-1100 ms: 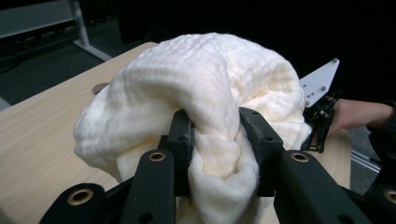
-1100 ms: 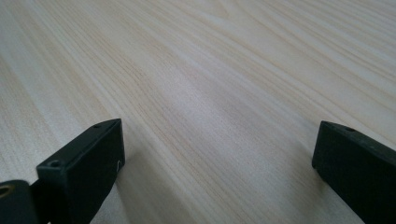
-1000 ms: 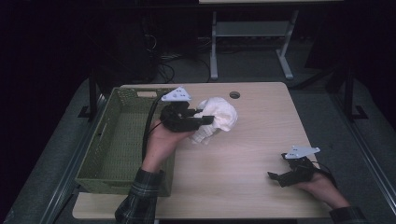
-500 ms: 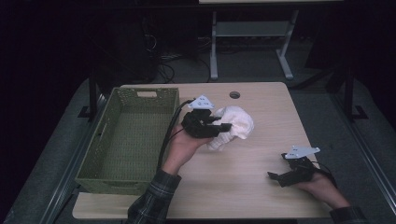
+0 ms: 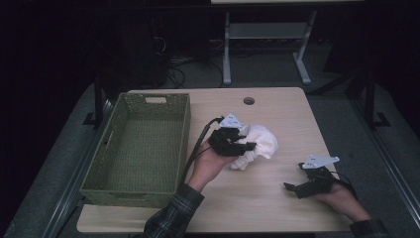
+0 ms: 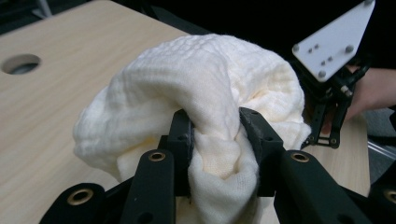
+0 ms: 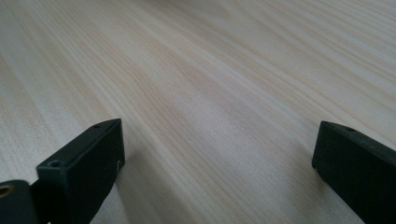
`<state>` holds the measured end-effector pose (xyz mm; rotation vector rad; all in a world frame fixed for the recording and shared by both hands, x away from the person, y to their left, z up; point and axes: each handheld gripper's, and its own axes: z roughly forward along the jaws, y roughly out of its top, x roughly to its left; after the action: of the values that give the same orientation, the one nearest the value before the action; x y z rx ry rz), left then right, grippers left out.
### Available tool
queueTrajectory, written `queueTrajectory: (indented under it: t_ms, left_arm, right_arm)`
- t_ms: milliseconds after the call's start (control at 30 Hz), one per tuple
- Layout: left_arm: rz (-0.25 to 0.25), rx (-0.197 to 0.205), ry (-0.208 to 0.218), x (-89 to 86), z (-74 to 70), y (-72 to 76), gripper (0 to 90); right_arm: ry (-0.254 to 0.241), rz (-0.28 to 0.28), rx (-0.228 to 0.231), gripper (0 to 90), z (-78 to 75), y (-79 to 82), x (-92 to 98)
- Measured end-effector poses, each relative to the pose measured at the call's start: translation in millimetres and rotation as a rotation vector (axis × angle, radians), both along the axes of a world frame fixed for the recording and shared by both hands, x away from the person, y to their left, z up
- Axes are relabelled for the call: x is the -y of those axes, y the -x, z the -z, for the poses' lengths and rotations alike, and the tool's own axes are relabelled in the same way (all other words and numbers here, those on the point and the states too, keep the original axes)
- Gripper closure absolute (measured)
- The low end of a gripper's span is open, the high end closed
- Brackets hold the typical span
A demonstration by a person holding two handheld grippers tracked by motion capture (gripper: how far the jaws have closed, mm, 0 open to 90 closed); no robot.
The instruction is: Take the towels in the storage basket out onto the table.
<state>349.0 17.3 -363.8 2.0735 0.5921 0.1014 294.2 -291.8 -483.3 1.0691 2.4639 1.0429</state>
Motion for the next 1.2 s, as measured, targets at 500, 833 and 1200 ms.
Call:
queueTrajectory:
  t_ms: [500,833,1200]
  left_arm:
    - [0.035,-0.043,-0.115,30.6,56.8,1.2,66.6]
    - [0.052,-0.073,-0.188,41.2,95.7,-2.0,66.1]
    - [0.038,-0.066,-0.151,31.6,87.3,-2.9,41.8]
  right_arm:
    - [0.002,-0.003,0.003,1.8,0.1,-0.3,0.1]
    - [0.004,-0.004,0.0,1.8,0.0,-0.2,0.2]
    - [0.002,-0.003,0.001,1.8,0.1,-0.2,0.1]
